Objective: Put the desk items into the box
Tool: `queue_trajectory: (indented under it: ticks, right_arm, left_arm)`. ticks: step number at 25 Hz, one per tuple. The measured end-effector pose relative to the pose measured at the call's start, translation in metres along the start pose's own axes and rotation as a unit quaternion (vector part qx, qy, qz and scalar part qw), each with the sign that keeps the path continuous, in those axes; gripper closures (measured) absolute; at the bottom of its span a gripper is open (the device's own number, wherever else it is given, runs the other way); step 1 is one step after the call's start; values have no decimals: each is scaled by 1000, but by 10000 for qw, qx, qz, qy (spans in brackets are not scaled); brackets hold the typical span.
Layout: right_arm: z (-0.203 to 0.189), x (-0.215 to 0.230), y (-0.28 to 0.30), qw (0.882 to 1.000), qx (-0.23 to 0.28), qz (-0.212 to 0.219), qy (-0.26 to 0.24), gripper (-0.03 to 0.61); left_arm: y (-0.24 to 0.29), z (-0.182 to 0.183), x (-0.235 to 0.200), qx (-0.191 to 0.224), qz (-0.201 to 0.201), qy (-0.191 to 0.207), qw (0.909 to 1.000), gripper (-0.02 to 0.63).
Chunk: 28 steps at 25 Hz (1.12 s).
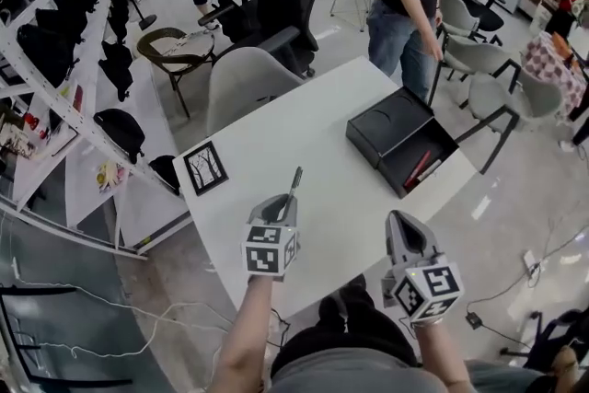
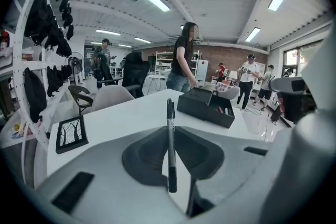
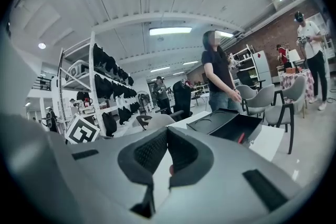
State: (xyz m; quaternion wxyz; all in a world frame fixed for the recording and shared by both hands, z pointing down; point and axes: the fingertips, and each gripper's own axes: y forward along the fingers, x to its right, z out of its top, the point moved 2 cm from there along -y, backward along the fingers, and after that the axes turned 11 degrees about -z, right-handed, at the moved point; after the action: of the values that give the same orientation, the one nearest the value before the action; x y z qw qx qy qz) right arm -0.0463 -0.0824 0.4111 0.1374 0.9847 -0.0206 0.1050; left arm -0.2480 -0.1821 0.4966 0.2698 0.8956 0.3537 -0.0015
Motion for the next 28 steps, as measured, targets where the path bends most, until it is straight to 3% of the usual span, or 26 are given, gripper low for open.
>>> queue_trajectory:
  ticks: [14, 28]
  right_arm:
    - [6, 19, -51, 9973, 363, -626, 102, 575]
    - [12, 43, -80, 9913, 599, -1167, 105, 575]
  left_arm:
    - [-21, 43, 46, 579, -487, 487, 9959, 568]
    - [-20, 73, 78, 880, -930, 769, 9888, 568]
